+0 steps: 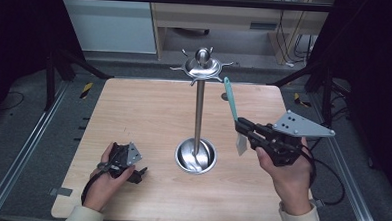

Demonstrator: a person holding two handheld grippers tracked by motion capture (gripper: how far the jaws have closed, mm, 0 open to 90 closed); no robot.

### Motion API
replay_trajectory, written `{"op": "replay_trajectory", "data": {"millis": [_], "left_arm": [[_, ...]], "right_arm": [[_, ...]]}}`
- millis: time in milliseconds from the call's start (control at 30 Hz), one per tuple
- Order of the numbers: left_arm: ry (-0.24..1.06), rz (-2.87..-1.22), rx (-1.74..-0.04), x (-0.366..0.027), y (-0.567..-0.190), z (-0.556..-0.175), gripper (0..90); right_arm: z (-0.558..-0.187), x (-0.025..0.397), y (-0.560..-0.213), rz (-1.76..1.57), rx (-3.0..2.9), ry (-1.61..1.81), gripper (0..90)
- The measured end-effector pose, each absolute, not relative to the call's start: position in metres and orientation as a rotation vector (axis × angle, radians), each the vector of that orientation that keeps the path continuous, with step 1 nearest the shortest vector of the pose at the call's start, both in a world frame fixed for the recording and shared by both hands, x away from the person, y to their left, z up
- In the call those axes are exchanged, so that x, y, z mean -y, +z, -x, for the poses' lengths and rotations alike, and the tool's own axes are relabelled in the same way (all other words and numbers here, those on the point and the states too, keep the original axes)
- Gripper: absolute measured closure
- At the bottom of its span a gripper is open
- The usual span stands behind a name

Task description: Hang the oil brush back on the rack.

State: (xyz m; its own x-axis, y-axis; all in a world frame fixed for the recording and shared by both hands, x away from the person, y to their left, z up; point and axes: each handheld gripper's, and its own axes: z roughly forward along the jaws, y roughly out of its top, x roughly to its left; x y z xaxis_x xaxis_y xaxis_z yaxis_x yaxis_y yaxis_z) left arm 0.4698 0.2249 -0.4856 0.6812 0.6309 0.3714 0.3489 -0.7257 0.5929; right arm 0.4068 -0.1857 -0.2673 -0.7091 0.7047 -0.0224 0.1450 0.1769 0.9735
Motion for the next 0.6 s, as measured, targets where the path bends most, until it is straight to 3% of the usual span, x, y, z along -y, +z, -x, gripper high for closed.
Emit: {"op": "replay_trajectory", "data": {"millis": [600], "left_arm": [[0.782, -2.410, -0.756, -0.2249, -0.4854, -0.4698, 3.1]], "right_arm": [[-0.4119, 0.1787, -0.2701, -0.810, -2.000, 1.546, 82.8]]}}
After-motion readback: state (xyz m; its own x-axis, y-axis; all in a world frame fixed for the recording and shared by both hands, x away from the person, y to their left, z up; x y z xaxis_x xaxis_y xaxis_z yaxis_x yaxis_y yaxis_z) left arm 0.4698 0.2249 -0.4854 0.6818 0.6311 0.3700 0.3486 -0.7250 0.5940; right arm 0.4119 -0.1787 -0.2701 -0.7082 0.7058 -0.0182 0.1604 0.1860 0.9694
